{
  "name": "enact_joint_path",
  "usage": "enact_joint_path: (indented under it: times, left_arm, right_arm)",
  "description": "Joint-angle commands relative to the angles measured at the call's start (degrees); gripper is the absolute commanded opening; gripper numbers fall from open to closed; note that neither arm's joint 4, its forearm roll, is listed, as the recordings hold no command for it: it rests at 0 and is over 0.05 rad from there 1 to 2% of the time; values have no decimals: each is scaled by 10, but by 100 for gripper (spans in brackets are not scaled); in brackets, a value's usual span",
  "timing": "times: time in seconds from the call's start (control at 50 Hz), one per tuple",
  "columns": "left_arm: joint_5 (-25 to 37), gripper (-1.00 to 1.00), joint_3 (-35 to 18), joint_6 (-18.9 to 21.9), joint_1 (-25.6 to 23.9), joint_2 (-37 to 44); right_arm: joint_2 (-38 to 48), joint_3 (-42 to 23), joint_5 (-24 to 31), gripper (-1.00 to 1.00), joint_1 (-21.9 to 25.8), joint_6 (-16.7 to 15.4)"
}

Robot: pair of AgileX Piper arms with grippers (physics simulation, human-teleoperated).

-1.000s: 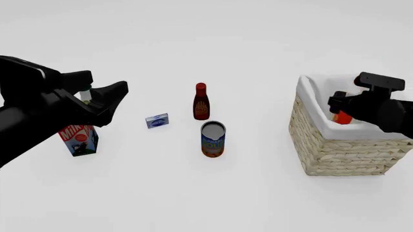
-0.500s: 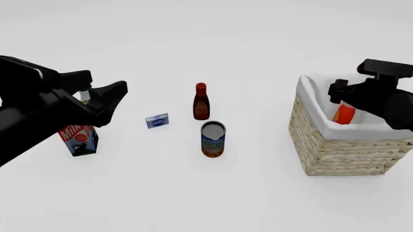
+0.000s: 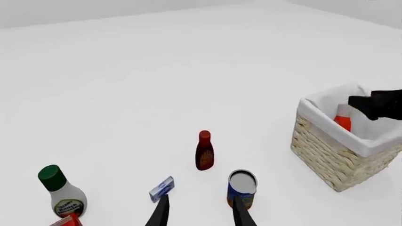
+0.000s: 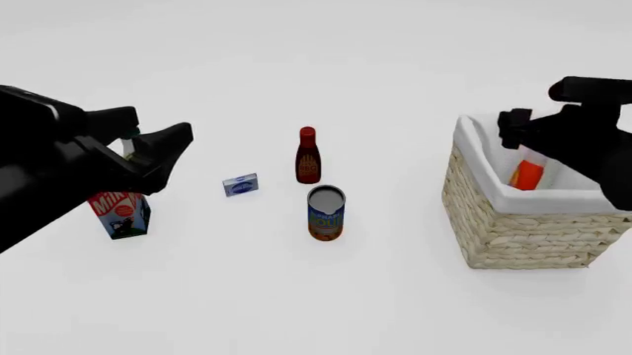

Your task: Pick the ketchup and place it in the basket.

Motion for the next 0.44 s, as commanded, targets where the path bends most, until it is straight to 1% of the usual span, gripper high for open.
enact_joint_path:
  times: [0.02,0.04,0.08,0.1,0.12,0.14,0.18,0.22,0.28,0.3,0.32,0.34,0.38,0.4,0.42,0.44]
  left_arm:
    - [0,100,-1,-4,-1,-2]
    - [0,100,-1,-5,-1,-1]
    - [-4,100,0,-3,1,-2]
    - [-4,100,0,-3,1,-2]
    - [-5,100,1,-5,0,-1]
    - [-6,100,2,-4,1,-1]
    - [-7,100,2,-7,0,-2]
    - [-8,100,3,-7,2,-3]
    - [-10,100,6,-14,3,-7]
    - [-10,100,6,-14,3,-7]
    - [-10,100,7,-21,3,-11]
    - [-10,100,7,-21,3,-14]
    - [-12,100,11,-27,6,-17]
    - [-12,100,11,-28,8,-17]
    - [-11,100,11,-32,7,-19]
    - [-10,100,12,-33,8,-22]
  right_arm:
    - [-58,46,-46,100,22,-18]
    - [-63,52,-52,100,23,-15]
    - [-93,74,-73,100,35,-37]
    - [-93,74,-73,100,35,-37]
    - [-97,79,-80,100,30,-46]
    - [-112,93,-91,100,40,-43]
    - [-123,106,-104,100,44,-65]
    - [-135,120,-120,100,47,-67]
    - [-163,144,-146,100,57,-96]
    - [-163,144,-146,100,57,-96]
    - [-175,153,-161,100,53,-99]
    - [-188,165,-171,100,60,-111]
    - [-213,184,-190,100,62,-114]
    - [-218,193,-197,100,64,-138]
    - [-237,202,-202,100,70,-127]
    - [-250,210,-208,100,67,-136]
